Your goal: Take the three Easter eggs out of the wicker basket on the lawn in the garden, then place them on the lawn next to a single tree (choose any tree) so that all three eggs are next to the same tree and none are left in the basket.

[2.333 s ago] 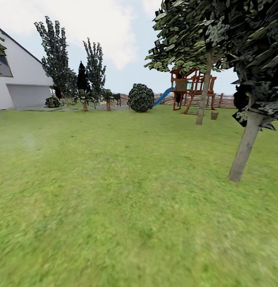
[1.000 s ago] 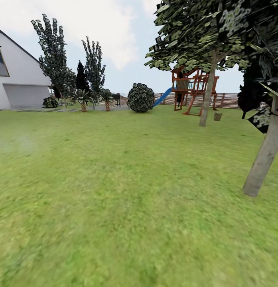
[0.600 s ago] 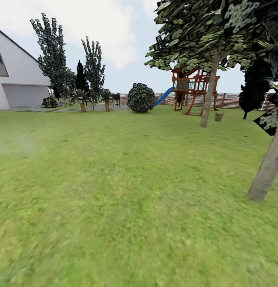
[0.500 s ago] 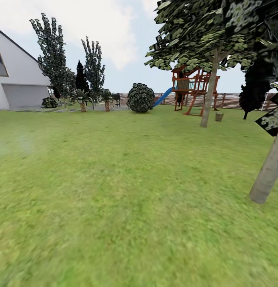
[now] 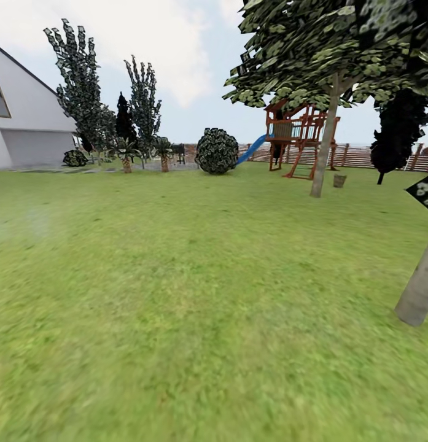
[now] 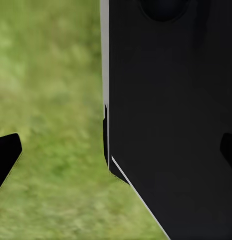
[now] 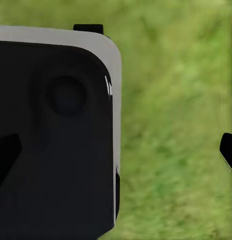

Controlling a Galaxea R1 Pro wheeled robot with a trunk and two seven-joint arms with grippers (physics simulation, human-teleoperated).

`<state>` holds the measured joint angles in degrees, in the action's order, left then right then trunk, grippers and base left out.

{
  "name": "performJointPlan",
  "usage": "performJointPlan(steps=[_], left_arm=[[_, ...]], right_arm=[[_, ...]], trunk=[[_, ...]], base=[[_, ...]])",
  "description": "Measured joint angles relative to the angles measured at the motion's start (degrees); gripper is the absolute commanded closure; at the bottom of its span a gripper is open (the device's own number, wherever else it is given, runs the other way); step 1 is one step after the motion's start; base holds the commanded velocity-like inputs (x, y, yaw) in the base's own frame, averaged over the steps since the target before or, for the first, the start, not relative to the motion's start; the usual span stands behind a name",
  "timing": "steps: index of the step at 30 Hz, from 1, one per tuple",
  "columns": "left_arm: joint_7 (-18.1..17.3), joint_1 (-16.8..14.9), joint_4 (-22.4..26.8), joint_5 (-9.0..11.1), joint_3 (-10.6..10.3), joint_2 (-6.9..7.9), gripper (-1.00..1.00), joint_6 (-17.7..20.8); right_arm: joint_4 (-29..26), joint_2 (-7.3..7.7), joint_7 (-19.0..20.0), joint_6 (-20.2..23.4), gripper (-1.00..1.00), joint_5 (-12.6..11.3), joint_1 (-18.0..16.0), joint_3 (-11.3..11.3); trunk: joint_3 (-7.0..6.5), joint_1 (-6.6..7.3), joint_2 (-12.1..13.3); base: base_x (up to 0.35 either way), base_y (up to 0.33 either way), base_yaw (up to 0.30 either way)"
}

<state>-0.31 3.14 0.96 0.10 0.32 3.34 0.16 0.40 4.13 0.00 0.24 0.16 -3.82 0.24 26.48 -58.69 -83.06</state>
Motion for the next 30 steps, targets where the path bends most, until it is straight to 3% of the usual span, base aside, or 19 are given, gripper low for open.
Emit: performJointPlan(steps=[30], left_arm=[[0.0,0.0,0.0,-0.02,0.0,0.0,-1.0,0.0]], right_arm=[[0.0,0.08,0.0,0.0,-1.0,0.0,0.0,-0.03]], trunk=[[0.0,0.0,0.0]], base=[[0.337,0.0,0.0]])
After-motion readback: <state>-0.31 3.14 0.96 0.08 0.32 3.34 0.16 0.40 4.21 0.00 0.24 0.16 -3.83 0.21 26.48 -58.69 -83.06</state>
